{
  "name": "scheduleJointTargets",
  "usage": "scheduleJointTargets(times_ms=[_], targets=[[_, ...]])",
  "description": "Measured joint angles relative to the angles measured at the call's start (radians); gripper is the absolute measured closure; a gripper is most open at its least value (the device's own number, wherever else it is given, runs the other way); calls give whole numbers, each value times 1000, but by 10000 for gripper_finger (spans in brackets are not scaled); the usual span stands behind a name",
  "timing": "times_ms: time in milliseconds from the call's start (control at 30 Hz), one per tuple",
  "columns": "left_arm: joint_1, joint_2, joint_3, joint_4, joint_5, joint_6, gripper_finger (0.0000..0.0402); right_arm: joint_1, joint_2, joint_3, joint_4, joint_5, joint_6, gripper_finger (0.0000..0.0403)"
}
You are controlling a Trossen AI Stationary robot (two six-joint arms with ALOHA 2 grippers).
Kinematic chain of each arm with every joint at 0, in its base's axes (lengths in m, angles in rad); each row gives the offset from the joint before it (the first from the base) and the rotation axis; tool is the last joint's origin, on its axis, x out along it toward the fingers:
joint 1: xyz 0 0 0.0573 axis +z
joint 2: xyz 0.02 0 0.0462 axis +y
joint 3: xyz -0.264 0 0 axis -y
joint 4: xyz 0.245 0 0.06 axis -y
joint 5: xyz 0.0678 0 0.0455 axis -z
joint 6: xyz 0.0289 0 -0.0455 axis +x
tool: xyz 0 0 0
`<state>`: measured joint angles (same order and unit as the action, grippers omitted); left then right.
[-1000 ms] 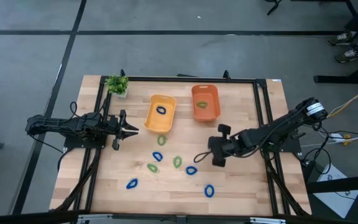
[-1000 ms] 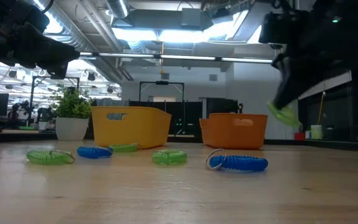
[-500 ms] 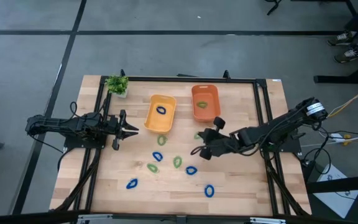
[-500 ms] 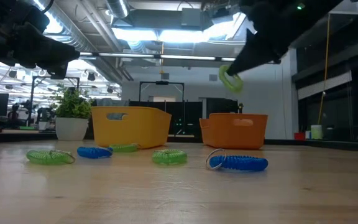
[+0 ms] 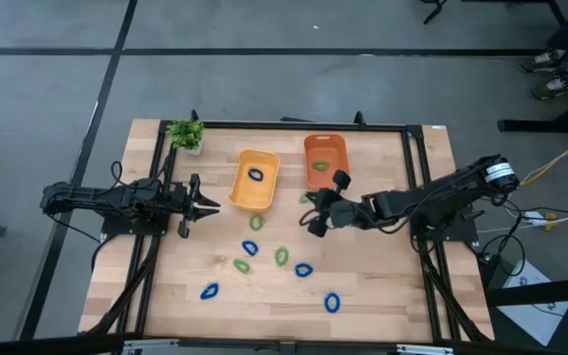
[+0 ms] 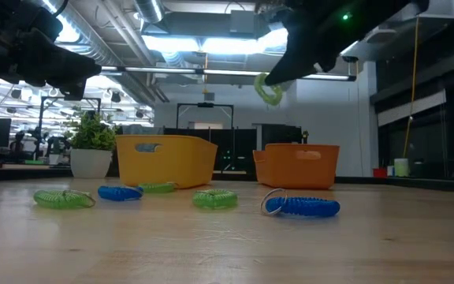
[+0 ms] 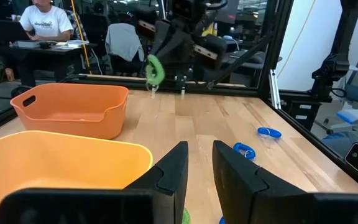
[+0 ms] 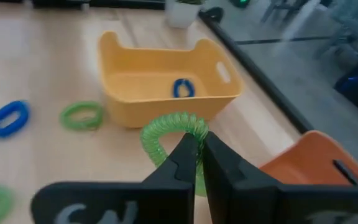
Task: Sort items
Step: Put the green keychain into the orange bin
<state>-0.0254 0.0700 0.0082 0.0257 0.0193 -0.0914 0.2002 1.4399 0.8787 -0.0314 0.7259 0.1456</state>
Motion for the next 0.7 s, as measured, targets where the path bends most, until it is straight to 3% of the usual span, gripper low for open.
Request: scheduleJointTargets(times_ms=[300,700], targets=[[0,0,0,0,0,0,331,-105,0,0,16,135,-53,388],[0,0,0,0,0,0,331,-213,0,0,12,218,-214,388]])
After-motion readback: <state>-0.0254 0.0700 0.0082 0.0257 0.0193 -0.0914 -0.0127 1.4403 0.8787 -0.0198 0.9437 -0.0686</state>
